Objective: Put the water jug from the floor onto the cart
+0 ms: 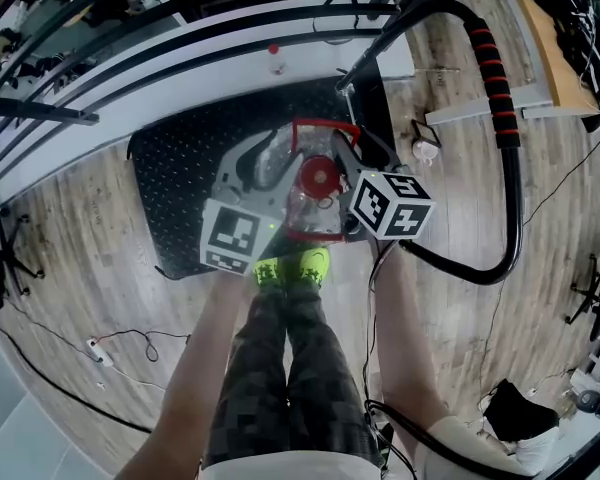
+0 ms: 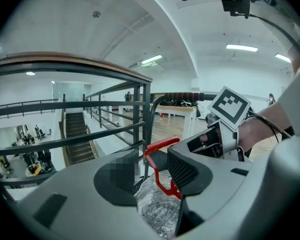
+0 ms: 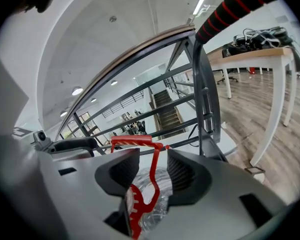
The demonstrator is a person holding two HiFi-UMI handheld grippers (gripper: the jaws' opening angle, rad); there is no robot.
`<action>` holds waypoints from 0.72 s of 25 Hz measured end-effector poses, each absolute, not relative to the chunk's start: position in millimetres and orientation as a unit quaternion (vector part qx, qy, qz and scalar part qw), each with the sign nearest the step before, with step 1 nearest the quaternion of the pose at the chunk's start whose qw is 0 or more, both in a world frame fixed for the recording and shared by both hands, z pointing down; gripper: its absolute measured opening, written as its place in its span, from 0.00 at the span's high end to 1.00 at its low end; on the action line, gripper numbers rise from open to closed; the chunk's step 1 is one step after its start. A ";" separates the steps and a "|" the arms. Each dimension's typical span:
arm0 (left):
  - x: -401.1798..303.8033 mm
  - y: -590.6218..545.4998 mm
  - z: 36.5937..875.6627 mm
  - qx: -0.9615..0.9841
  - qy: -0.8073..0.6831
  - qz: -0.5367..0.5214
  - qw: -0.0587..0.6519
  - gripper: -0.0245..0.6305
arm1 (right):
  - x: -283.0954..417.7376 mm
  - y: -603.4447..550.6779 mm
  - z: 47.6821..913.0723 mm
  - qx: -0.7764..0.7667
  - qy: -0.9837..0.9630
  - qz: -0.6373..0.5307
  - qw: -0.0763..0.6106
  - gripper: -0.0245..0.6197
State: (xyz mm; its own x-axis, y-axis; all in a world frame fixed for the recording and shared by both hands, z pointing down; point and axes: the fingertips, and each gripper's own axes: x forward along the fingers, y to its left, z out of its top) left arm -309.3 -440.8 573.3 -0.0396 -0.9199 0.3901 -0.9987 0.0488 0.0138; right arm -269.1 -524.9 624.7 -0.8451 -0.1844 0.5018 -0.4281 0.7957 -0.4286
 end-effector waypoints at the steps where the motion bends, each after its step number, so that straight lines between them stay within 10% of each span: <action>1: -308.6 -439.9 572.4 0.677 -0.708 0.133 0.149 0.72 | -267.6 -522.9 624.0 0.166 -0.921 0.271 0.224 0.72; 18: -294.7 -428.8 500.0 0.679 -0.709 0.145 0.121 0.72 | -234.9 -499.9 564.1 0.180 -0.925 0.249 0.222 0.71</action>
